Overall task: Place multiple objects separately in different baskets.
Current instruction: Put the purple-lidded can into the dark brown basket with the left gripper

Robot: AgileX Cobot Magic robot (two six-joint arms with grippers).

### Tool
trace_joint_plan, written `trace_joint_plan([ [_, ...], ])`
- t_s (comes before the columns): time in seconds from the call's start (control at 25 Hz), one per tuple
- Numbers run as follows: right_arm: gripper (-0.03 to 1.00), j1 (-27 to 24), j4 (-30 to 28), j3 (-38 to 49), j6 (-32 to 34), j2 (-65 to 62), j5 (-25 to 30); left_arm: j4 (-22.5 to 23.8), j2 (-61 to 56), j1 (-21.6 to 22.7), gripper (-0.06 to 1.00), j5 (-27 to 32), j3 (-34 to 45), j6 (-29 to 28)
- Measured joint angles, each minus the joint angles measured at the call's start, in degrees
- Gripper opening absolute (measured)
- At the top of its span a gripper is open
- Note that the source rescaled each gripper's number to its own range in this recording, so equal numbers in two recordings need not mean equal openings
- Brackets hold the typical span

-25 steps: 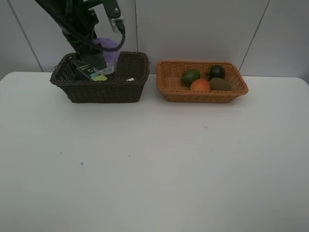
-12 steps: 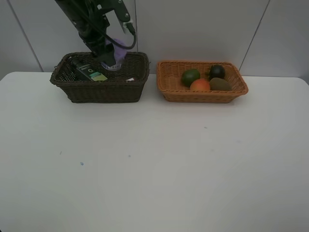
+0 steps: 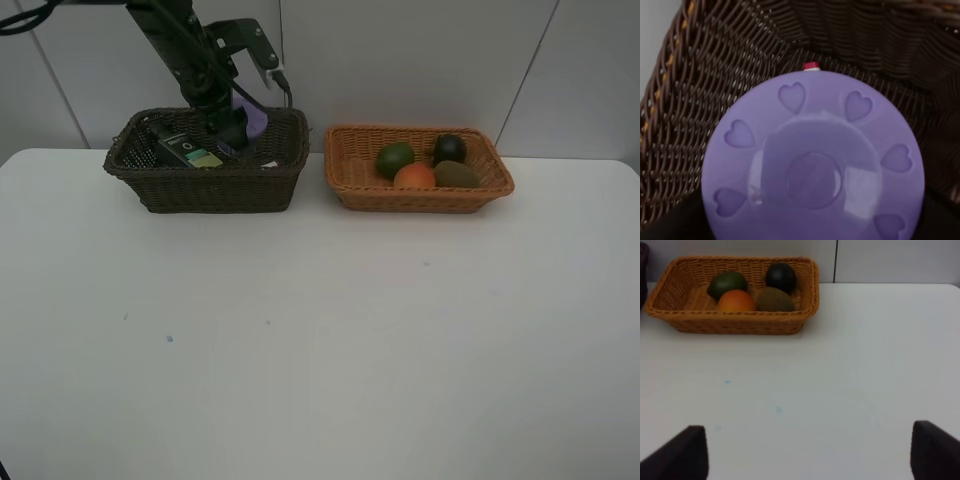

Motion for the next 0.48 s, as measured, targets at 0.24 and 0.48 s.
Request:
trace_joint_plan([
  [0.24,0.94,0.0,0.0,0.0,0.0,0.0,0.0,0.1,0.2,0.0,0.97,-0.2,-0.1,0.0],
  [0.48,0.94,0.0,0.0,0.0,0.0,0.0,0.0,0.1,0.3,0.0,0.98,0.0,-0.1,-3.4],
])
